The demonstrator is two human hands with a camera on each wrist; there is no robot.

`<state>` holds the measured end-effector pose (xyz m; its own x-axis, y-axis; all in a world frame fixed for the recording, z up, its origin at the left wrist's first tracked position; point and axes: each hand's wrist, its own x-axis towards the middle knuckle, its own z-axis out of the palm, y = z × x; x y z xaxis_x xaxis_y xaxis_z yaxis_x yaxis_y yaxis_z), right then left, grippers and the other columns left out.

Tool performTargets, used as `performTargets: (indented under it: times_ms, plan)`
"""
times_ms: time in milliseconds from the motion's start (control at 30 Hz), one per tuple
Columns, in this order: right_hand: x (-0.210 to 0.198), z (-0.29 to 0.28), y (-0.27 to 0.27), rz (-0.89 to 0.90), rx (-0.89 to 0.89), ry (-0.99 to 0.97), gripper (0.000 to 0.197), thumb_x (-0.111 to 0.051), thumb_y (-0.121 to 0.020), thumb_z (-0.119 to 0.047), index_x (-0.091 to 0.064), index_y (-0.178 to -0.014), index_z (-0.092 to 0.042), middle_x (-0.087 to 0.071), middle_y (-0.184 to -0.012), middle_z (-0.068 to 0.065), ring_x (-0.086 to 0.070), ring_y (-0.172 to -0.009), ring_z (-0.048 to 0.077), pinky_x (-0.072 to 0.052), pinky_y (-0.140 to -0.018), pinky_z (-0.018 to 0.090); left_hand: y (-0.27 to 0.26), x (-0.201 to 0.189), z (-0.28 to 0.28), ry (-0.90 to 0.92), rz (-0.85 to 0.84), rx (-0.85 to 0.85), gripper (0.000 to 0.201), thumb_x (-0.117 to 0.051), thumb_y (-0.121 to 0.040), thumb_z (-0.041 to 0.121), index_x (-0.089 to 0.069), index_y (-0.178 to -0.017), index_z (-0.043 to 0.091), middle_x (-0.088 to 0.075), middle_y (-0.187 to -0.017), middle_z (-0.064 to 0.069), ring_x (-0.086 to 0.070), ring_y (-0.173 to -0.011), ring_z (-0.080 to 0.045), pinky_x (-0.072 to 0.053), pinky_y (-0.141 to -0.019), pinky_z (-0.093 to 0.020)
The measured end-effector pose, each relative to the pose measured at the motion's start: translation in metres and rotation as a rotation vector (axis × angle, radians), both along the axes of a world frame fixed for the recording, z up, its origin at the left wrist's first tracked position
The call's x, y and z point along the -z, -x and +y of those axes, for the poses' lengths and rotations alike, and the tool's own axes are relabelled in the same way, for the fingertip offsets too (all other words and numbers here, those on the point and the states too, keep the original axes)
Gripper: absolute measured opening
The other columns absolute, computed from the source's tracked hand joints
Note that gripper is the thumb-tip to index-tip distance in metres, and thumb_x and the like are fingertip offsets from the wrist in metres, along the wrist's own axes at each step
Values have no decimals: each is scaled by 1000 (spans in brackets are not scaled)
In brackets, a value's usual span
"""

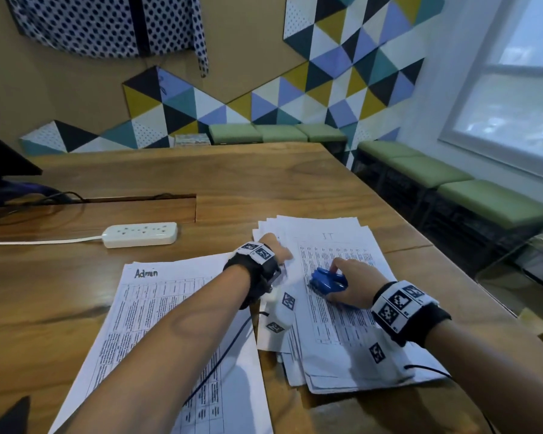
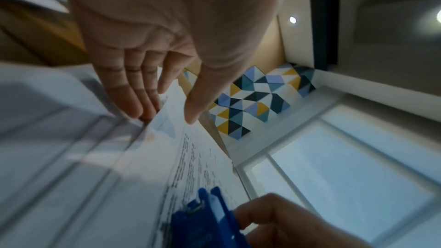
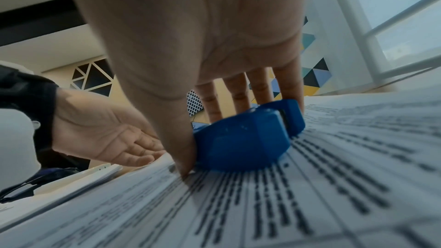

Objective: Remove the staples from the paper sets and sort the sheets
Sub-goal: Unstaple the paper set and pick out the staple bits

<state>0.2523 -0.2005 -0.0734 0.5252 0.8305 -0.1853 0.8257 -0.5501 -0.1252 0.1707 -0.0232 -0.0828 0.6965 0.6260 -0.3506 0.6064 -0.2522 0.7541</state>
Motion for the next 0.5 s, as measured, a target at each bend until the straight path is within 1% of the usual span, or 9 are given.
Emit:
performTargets:
  times_ms: [67,100,167,233,300,333,400,467,500]
  plan:
    - [0,0,-1,4,-5,-1,50,-65,-79,-43,-45,-119,-19,-56,-120,7,-52,-105,23,-39,-82,29,-3,5,1,28,-27,-36,34,-71,-77,14,-57,-99,-8,-63,-88,-21,-65,-87,-34,-51,-80,-34]
    - [0,0,-2,8,-6,3,50,-65,-80,-43,-45,-118,-19,-56,-120,7,-52,-105,23,-39,-82,29,-5,7,0,13,-24,-30,35,-72,-76,17,-59,-98,-7,-65,-90,-21,-66,-89,-35,-52,-78,-34]
    - [0,0,-3,20,-8,4,50,-66,-80,-43,-45,-118,-18,-56,-119,7,-52,-105,24,-39,-82,29,-4,4,-6,-48,2,22,22,-71,-78,21,-58,-73,4,-61,-70,-13,-63,-74,-29,-46,-66,-30]
    - [0,-1,-4,64,11,-28,49,-65,-81,-41,-46,-119,-17,-57,-118,8,-52,-100,23,-38,-79,27,-3,1,-10,-100,-32,38,33,-69,-79,19,-46,-57,13,-47,-58,-3,-51,-63,-22,-40,-58,-26]
    - [-1,-3,-7,120,46,-85,46,-60,-86,-36,-45,-123,-14,-59,-117,9,-51,-90,20,-37,-75,25,0,-3,-17,-189,-91,28,30,-70,-77,21,-47,-57,19,-53,-75,-1,-55,-80,-23,-43,-67,-25]
    - [-2,-4,-9,151,64,-124,44,-56,-89,-33,-44,-125,-12,-59,-117,11,-50,-86,19,-37,-74,25,3,-7,-20,-268,-114,17,23,-71,-75,23,-52,-62,21,-54,-94,-4,-52,-99,-26,-42,-82,-28]
    - [-4,-5,-12,217,93,-214,42,-49,-93,-27,-39,-130,-10,-58,-113,14,-50,-82,19,-37,-72,26,9,-17,-28,-374,-209,-10,13,-72,-73,21,-60,-72,24,-40,-130,-9,-34,-125,-28,-27,-103,-31]
    - [-7,-6,-13,290,130,-312,40,-44,-95,-21,-36,-132,-8,-56,-98,10,-49,-71,19,-37,-63,27,13,-27,-29,-316,-336,-17,16,-70,-75,12,-57,-70,20,-39,-136,-11,-37,-127,-26,-29,-103,-29]
    - [-8,-7,-14,333,157,-359,38,-41,-96,-19,-36,-132,-8,-53,-88,6,-48,-64,17,-36,-56,27,16,-33,-30,-287,-376,-7,19,-68,-77,9,-54,-68,18,-51,-122,-10,-48,-114,-24,-36,-96,-29]
